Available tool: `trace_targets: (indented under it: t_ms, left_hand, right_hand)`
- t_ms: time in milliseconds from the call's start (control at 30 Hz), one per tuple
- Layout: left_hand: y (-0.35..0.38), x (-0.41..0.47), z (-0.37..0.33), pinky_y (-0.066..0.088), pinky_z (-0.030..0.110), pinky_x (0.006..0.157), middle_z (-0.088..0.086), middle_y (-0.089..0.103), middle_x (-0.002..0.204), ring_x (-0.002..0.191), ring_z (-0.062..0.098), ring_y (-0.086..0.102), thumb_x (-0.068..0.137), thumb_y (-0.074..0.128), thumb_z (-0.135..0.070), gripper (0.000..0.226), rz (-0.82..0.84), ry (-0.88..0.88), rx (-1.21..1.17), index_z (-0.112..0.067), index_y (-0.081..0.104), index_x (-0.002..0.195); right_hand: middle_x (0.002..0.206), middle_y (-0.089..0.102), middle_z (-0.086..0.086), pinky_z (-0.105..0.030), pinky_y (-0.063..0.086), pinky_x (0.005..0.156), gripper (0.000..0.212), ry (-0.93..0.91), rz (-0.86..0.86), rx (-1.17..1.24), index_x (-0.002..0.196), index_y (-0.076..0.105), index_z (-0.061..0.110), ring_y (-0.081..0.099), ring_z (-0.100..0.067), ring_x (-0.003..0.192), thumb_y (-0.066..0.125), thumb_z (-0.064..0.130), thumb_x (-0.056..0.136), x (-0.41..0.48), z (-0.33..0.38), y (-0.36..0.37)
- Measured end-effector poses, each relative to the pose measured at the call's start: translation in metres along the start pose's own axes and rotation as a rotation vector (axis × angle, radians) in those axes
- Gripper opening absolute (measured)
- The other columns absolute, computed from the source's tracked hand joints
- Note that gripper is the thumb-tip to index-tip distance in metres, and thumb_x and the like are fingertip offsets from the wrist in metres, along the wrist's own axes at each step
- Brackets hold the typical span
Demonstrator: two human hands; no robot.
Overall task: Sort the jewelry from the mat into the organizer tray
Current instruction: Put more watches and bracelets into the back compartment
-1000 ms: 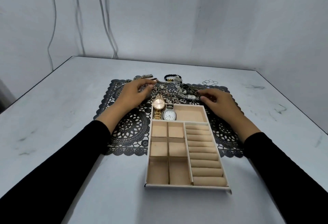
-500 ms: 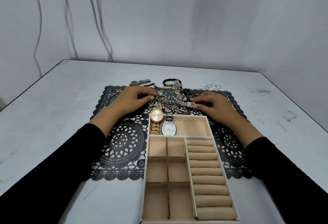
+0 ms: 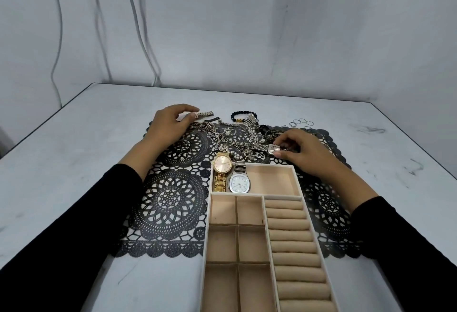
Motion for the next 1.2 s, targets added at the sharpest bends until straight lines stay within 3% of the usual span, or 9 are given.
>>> trace_targets:
  t_ms: [67,167,233,300,467,633,833,1000,1200]
  left_hand:
    - [0.001,0.005,0.006,0.043,0.034,0.101,-0.003,0.067,0.123,0.119,0.017,0.056,0.095,0.059,-0.038,0.021,0.022,-0.031,0.020,-0.036,0.069,0.113]
    - [0.002,0.012,0.009,0.039,0.028,0.095,0.001,0.066,0.124,0.118,0.021,0.057,0.096,0.058,-0.035,0.026,0.056,-0.045,0.081,-0.028,0.067,0.119]
    - [0.002,0.017,0.010,0.039,0.026,0.092,0.003,0.068,0.122,0.115,0.021,0.058,0.095,0.059,-0.036,0.030,0.068,-0.044,0.149,-0.023,0.068,0.121]
    - [0.001,0.020,0.011,0.039,0.026,0.088,0.004,0.069,0.118,0.112,0.021,0.058,0.094,0.060,-0.038,0.030,0.079,-0.053,0.190,-0.022,0.070,0.118]
    - [0.002,0.027,0.009,0.036,0.026,0.082,-0.002,0.064,0.098,0.096,0.015,0.053,0.090,0.067,-0.034,0.020,0.120,-0.066,0.198,-0.021,0.072,0.105]
    - [0.003,0.028,0.008,0.038,0.028,0.080,0.001,0.062,0.098,0.094,0.017,0.055,0.090,0.068,-0.026,0.014,0.170,-0.041,0.180,-0.021,0.064,0.102]
    - [0.006,0.026,0.006,0.046,0.031,0.085,0.002,0.067,0.099,0.096,0.020,0.061,0.088,0.070,-0.020,0.012,0.187,-0.015,0.130,-0.022,0.061,0.096]
    - [0.003,0.026,0.002,0.047,0.028,0.082,-0.003,0.067,0.093,0.092,0.016,0.063,0.087,0.071,-0.020,0.012,0.097,-0.034,-0.037,-0.021,0.064,0.097]
    - [-0.001,0.021,-0.011,0.057,0.024,0.078,0.010,0.069,0.090,0.079,0.015,0.071,0.093,0.063,-0.004,0.012,0.072,-0.121,-0.489,-0.003,0.059,0.104]
  right_hand:
    - [0.090,0.060,0.003,-0.005,0.038,0.067,0.020,0.007,0.011,0.004,0.095,0.063,0.021,0.054,-0.009,0.082,0.075,0.016,0.080,-0.001,-0.001,0.001]
    - [0.089,0.060,0.003,-0.015,0.041,0.071,0.020,-0.002,0.046,0.003,0.095,0.061,0.022,0.055,-0.014,0.084,0.074,0.015,0.081,0.000,-0.002,0.003]
    - [0.089,0.060,0.005,-0.013,0.040,0.070,0.020,-0.023,0.059,-0.014,0.093,0.059,0.024,0.055,-0.013,0.083,0.072,0.014,0.082,0.001,-0.001,0.003]
    - [0.090,0.060,0.006,-0.009,0.038,0.068,0.022,-0.038,0.065,-0.025,0.092,0.057,0.026,0.054,-0.008,0.081,0.071,0.012,0.083,0.001,0.000,0.003]
    - [0.092,0.063,0.004,-0.022,0.042,0.073,0.020,-0.011,0.081,0.039,0.093,0.059,0.025,0.057,-0.010,0.083,0.069,0.010,0.084,0.003,-0.002,0.002]
    - [0.092,0.063,0.008,-0.029,0.044,0.077,0.021,0.029,0.046,0.227,0.091,0.062,0.027,0.053,-0.013,0.076,0.068,0.008,0.085,0.003,-0.002,-0.003]
    - [0.097,0.070,-0.011,-0.039,0.051,0.082,0.018,0.052,-0.054,0.412,0.095,0.067,0.025,0.066,-0.024,0.086,0.066,0.008,0.087,0.001,0.008,-0.011]
    - [0.102,0.071,0.003,-0.026,0.051,0.079,0.021,0.056,-0.163,0.513,0.099,0.068,0.025,0.066,-0.010,0.089,0.066,0.008,0.087,0.001,0.013,-0.019]
    - [0.108,0.069,-0.010,-0.040,0.052,0.095,0.027,0.050,-0.248,0.626,0.110,0.064,0.019,0.067,-0.019,0.101,0.069,0.011,0.085,0.000,0.019,-0.025]
Point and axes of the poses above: each hand's wrist, its own x-axis towards the middle knuckle, its own y-axis out of the palm, z = x × y, the point moved 6 cm from there along x, towards the middle knuckle
